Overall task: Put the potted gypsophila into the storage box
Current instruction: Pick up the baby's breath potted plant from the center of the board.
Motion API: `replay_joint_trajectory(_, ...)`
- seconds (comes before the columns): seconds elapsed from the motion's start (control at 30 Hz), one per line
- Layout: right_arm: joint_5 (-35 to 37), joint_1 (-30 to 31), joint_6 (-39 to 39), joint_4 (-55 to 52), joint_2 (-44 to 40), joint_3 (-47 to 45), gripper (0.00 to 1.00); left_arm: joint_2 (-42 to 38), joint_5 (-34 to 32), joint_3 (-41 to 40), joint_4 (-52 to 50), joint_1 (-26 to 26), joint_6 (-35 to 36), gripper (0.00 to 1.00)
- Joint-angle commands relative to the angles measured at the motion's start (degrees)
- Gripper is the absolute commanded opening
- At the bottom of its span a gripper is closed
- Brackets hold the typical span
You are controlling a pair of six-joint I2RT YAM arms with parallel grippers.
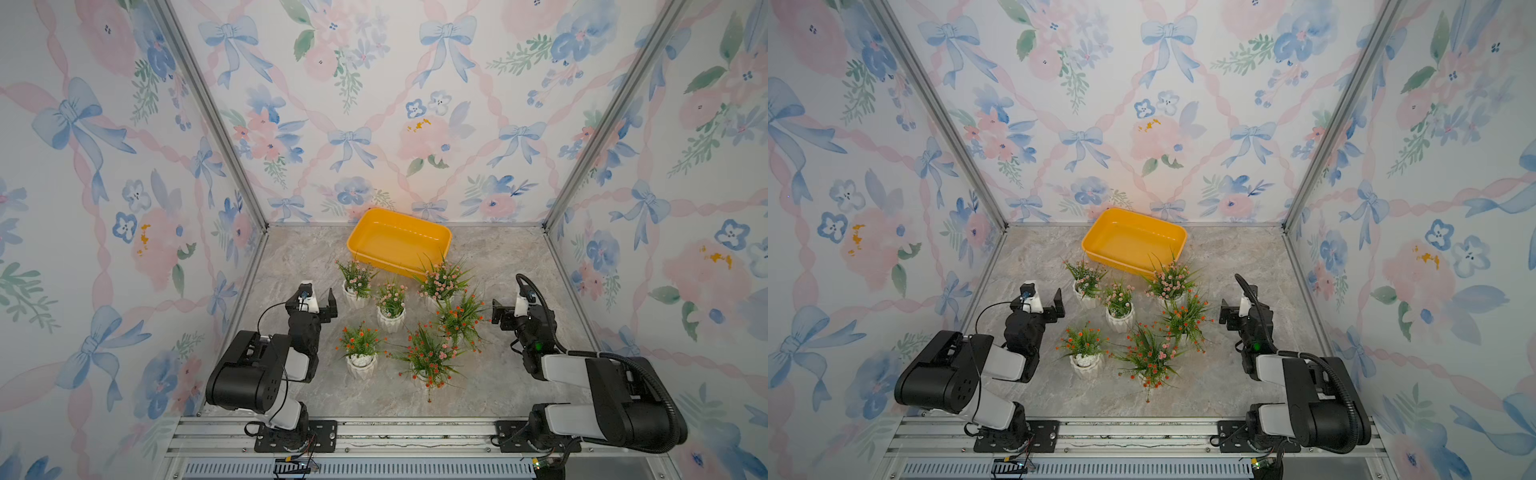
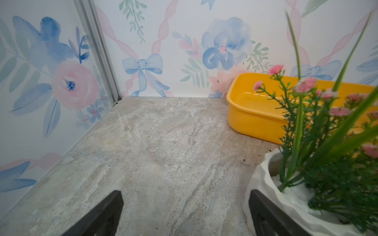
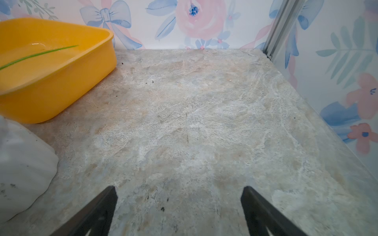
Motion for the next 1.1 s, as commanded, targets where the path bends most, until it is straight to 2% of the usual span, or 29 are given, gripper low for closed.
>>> replay_joint_trajectory(0.0, 0.70, -0.50, -0.29, 2.07, 1.66, 1.25, 0.97, 0.18, 0.45, 0.79, 1.31, 0.44, 0.39, 0.98)
replay_joint_trajectory(0.87, 1.00, -0.58, -0.26, 2.05, 1.61, 1.22, 0.97, 0.10, 0.79, 0.88, 1.19, 0.37, 0.64, 0.98)
replay_joint_trajectory(0.97, 6.23, 0.12, 0.85, -4.63, -0.99, 3.80, 0.97, -2.16, 1.10, 0.55, 0.45, 0.09, 1.07, 0.98)
replay_joint_trajectory(1.07, 7.43, -0.56, 1.85, -18.65, -5.94, 9.51, 0.97, -9.27, 1.24, 1.09, -6.57, 0.09, 1.22, 0.98)
